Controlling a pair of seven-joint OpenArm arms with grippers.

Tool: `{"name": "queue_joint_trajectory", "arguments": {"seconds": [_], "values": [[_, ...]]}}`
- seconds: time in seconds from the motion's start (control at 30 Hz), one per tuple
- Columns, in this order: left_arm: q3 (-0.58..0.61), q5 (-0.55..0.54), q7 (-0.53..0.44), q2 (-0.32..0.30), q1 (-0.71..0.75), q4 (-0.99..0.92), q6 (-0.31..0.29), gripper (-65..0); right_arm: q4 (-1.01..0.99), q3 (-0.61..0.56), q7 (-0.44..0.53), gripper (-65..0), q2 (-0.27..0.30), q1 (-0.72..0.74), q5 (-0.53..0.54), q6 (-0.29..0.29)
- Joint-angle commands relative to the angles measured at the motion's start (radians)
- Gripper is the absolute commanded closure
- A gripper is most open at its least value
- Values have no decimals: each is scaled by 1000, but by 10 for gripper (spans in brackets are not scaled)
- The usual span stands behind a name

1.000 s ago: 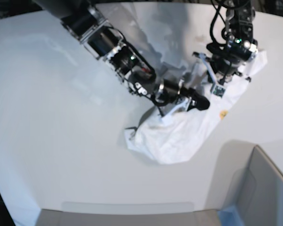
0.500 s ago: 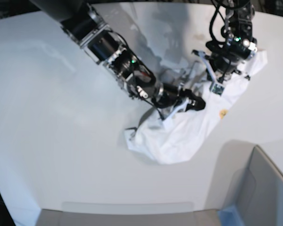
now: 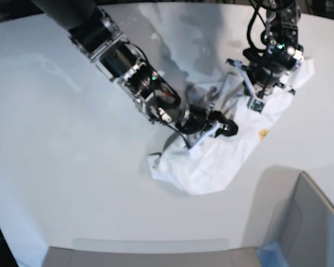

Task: Layout the t-shirt on the table in an organized manner, then fold the t-shirt properly
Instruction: 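Move the right gripper beside the left gripper and grasp the bunched fabric, then lift the t-shirt with both grippers and stretch it between them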

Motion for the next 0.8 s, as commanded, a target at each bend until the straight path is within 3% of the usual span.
{"name": "queue_joint_trajectory", "arguments": {"seconds": [0.0, 0.13, 0.23, 0.5, 0.77], "values": [[-8, 8, -5, -7, -5, 18, 2, 0, 52, 3, 19, 0, -5, 33, -6, 22], [-9, 8, -4, -7, -7, 18, 4, 0, 158, 9, 17, 0, -2, 32, -92, 20], [-23, 6, -4, -5, -7, 18, 4, -39, 212, 11, 17, 0, 11, 33, -126, 19], [-198, 4, -4, 53, -4, 18, 4, -51, 364, 13, 17, 0, 81, 32, -133, 17], [-299, 3, -4, 76, -5, 18, 4, -51, 595, 13, 17, 0, 164, 29, -184, -60]]}}
